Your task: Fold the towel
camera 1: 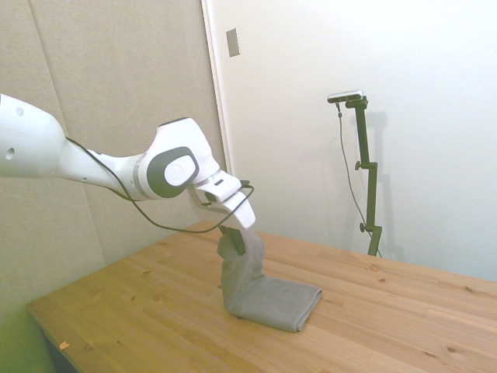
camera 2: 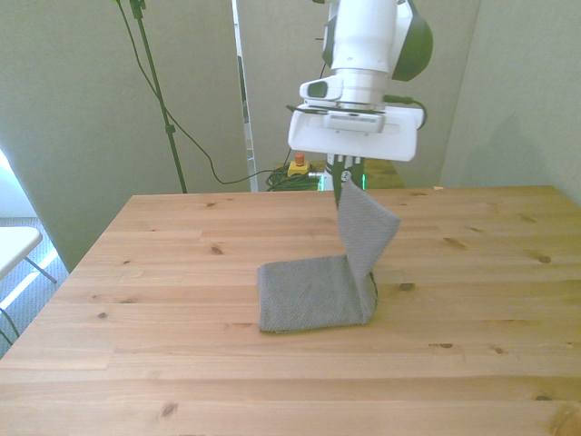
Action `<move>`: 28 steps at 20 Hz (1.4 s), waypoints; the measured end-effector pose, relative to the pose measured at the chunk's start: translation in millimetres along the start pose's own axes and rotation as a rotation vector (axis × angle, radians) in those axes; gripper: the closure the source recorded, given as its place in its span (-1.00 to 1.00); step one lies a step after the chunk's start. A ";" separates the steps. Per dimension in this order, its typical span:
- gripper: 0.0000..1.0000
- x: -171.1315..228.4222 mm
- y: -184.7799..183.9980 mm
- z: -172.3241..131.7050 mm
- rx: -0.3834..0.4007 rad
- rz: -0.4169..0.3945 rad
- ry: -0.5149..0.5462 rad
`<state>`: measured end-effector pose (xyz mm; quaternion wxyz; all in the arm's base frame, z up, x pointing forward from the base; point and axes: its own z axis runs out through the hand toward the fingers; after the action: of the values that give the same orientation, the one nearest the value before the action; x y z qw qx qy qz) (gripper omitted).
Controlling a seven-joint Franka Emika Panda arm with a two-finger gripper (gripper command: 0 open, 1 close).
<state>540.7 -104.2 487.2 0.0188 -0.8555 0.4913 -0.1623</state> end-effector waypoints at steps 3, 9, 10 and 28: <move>1.00 21.8 20.8 21.2 -0.015 0.053 -0.011; -1.00 54.3 42.9 60.7 -0.051 0.122 -0.008; -1.00 55.2 42.1 62.8 -0.053 0.122 -0.009; -1.00 51.7 37.6 51.1 -0.019 0.097 -0.016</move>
<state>548.4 -173.9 445.0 0.0227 -0.8320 0.5337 -0.1498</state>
